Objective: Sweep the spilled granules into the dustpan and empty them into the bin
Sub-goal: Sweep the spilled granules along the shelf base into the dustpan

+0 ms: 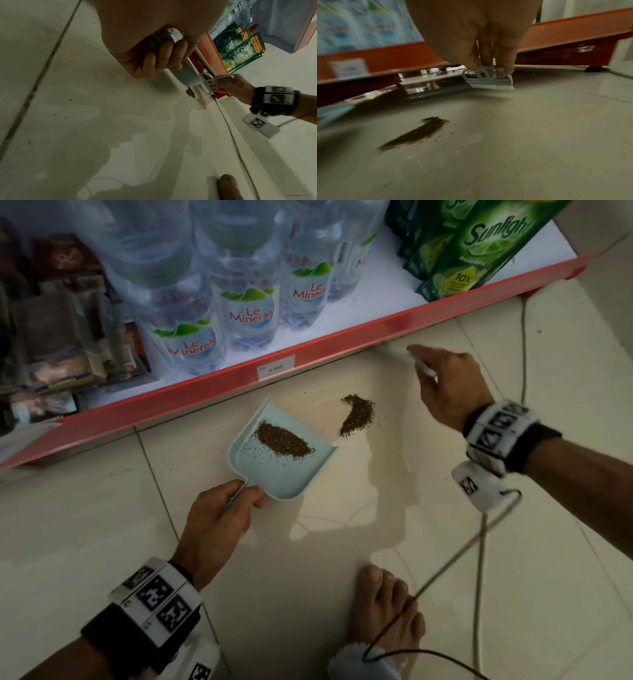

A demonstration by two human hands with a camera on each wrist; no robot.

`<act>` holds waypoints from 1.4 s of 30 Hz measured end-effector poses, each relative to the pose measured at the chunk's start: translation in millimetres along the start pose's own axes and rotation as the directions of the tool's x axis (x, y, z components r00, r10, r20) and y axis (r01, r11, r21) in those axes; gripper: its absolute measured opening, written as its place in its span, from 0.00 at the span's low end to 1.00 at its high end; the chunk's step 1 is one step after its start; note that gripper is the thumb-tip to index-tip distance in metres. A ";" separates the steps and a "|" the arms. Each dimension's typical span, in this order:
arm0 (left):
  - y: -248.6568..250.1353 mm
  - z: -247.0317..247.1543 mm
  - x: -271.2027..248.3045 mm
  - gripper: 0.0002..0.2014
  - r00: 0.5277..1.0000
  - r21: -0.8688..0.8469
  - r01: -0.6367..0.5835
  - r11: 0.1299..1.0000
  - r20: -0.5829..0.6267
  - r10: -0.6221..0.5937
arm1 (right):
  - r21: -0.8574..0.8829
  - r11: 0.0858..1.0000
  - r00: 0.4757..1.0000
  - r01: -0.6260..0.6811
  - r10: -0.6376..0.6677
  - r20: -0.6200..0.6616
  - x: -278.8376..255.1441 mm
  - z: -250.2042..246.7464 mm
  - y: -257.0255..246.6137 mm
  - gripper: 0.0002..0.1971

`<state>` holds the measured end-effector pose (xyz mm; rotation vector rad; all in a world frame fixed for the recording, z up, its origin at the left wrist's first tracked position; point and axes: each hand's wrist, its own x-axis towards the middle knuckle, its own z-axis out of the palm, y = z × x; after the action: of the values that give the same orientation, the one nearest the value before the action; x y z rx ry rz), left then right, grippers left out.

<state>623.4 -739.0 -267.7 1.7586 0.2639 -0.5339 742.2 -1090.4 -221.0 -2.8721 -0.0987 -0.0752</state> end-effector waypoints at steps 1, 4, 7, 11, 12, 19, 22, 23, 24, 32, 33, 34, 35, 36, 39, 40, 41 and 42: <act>0.8 0.2 -0.1 0.16 1.000 0.002 0.000 1.000 0.002 0.000 | -0.034 0.997 0.998 -0.065 0.066 0.019 13.6 3.2 2.3 0.16; 1.5 0.3 0.8 0.16 1.000 0.005 0.004 1.000 -0.001 -0.004 | -0.068 0.988 0.985 -0.137 0.143 0.095 42.1 18.7 -2.9 0.20; 1.5 -0.8 -0.2 0.16 1.000 -0.007 0.005 1.000 -0.004 -0.005 | 0.077 0.994 0.979 0.078 -0.091 0.185 33.7 27.9 -27.3 0.24; 0.1 -5.1 -2.6 0.15 1.000 -0.009 0.002 1.000 -0.010 -0.002 | 0.191 0.912 0.880 0.363 -0.403 0.252 6.4 16.4 -29.7 0.21; -0.7 -6.2 -2.5 0.15 1.000 -0.010 0.006 1.000 -0.013 -0.006 | 0.176 0.910 0.890 0.376 -0.407 0.204 4.3 12.8 -23.7 0.20; 0.1 -5.8 -1.7 0.16 1.000 -0.012 -0.010 1.000 -0.006 0.010 | -0.030 0.999 0.999 0.040 -0.040 0.005 31.2 18.2 -8.0 0.13; 0.4 -4.5 -1.3 0.16 1.000 -0.005 -0.023 1.000 0.000 0.023 | 0.058 0.994 0.987 0.089 -0.095 0.126 32.5 27.7 -32.2 0.21; 0.7 -4.5 -1.9 0.16 1.000 -0.007 -0.028 1.000 0.001 0.028 | 0.101 0.980 0.961 0.174 -0.191 0.198 27.0 27.7 -38.9 0.25; 1.1 -5.3 -2.9 0.15 0.999 -0.012 -0.034 0.999 0.002 0.034 | 0.127 0.955 0.921 0.268 -0.293 0.257 20.1 26.3 -42.7 0.27; -2.8 -13.5 -7.7 0.15 0.999 -0.018 -0.034 0.999 -0.001 0.034 | 0.029 0.943 0.937 0.331 -0.332 0.109 15.8 2.8 -28.8 0.28; -2.0 -12.7 -7.6 0.15 0.999 -0.016 -0.036 0.999 0.003 0.036 | 0.024 0.949 0.941 0.315 -0.316 0.119 18.6 6.9 -34.5 0.30; -0.6 -12.0 -7.9 0.15 0.999 -0.014 -0.038 0.999 0.010 0.038 | 0.025 0.955 0.944 0.296 -0.296 0.142 20.3 11.8 -41.5 0.31; 1.0 -10.7 -8.1 0.15 0.999 -0.012 -0.040 0.999 0.017 0.040 | 0.028 0.961 0.946 0.275 -0.276 0.169 21.8 16.6 -49.4 0.33; 1.8 -9.9 -8.1 0.15 0.999 -0.009 -0.042 0.999 0.022 0.042 | 0.035 0.966 0.946 0.257 -0.259 0.196 22.6 21.5 -57.5 0.34; 1.1 -9.2 -8.1 0.15 0.999 0.007 -0.044 0.999 0.006 0.044 | 0.115 0.955 0.910 0.273 -0.295 0.292 20.1 24.9 -69.2 0.32; 0.8 -9.9 -8.6 0.15 0.999 0.010 -0.043 0.999 0.000 0.043 | 0.121 0.944 0.888 0.306 -0.329 0.320 18.1 21.2 -66.8 0.30; 0.5 -11.2 -9.2 0.15 0.999 0.008 -0.041 0.999 -0.005 0.041 | 0.110 0.933 0.871 0.342 -0.358 0.336 16.5 15.5 -62.9 0.27; -0.1 -12.5 -9.9 0.15 0.999 0.006 -0.037 0.999 -0.009 0.037 | 0.098 0.922 0.862 0.374 -0.385 0.329 14.9 9.2 -58.0 0.24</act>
<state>617.4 -725.9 -260.8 1.7684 0.2355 -0.5003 753.2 -1031.2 -213.8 -2.7591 -0.7282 0.3513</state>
